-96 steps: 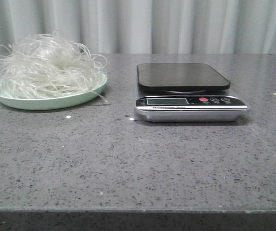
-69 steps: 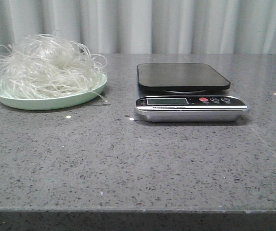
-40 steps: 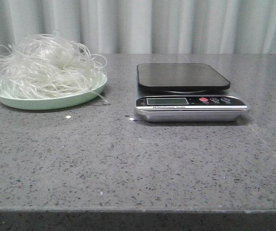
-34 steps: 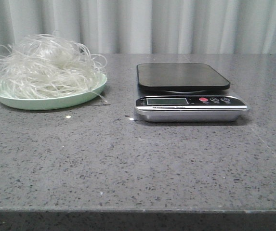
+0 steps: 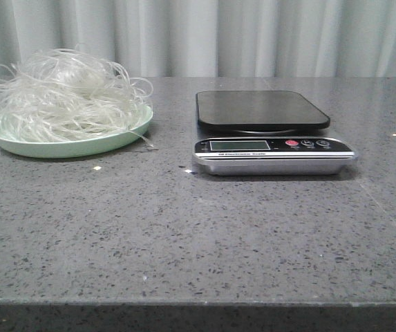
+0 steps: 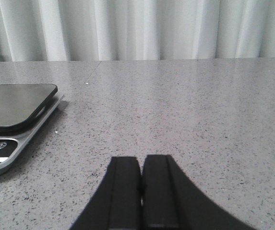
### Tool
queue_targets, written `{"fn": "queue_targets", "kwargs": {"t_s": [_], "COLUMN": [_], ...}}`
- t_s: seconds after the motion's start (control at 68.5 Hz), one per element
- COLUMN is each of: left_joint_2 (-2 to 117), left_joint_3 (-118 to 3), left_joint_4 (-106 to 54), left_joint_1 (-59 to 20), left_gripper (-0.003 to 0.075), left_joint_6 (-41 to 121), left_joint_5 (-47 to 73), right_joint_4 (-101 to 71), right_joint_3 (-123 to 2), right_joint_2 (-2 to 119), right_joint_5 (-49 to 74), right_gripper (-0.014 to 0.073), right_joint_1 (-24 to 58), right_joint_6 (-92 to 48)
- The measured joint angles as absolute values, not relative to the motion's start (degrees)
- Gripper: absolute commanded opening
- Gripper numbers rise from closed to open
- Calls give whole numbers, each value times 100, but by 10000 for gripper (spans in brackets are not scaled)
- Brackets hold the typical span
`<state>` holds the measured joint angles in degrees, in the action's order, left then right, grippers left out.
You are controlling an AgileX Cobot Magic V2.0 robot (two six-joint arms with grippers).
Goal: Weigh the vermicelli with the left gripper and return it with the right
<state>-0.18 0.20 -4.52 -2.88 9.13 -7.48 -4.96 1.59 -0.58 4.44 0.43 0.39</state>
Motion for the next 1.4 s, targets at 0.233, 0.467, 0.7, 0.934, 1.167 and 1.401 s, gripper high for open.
{"fn": "queue_targets", "kwargs": {"t_s": [0.233, 0.467, 0.7, 0.934, 1.167, 1.401], "left_joint_2": [115, 1583, 3394, 4952, 6195, 7116], "left_joint_3": [-1031, -3454, -5009, -5434, -5903, -6738], "left_joint_4": [-455, -466, -1129, -1380, -1412, -1655], "left_joint_1": [-288, -288, -288, -381, -597, -939], "left_gripper": [137, 138, 167, 417, 659, 674], "left_joint_6": [913, 913, 913, 1009, 1336, 2403], "left_joint_5": [-490, 915, 2431, 3370, 3890, 4301], "right_joint_4": [-496, -496, -496, -496, -496, -496], "right_joint_3": [159, 159, 159, 159, 159, 159], "right_joint_2": [-58, -58, -58, -58, -58, -58], "right_joint_5": [444, 444, 444, 444, 444, 444], "right_gripper": [151, 151, 151, 151, 151, 151], "right_joint_1": [43, 43, 43, 43, 43, 43], "right_joint_6": [39, 39, 39, 39, 39, 39]}}
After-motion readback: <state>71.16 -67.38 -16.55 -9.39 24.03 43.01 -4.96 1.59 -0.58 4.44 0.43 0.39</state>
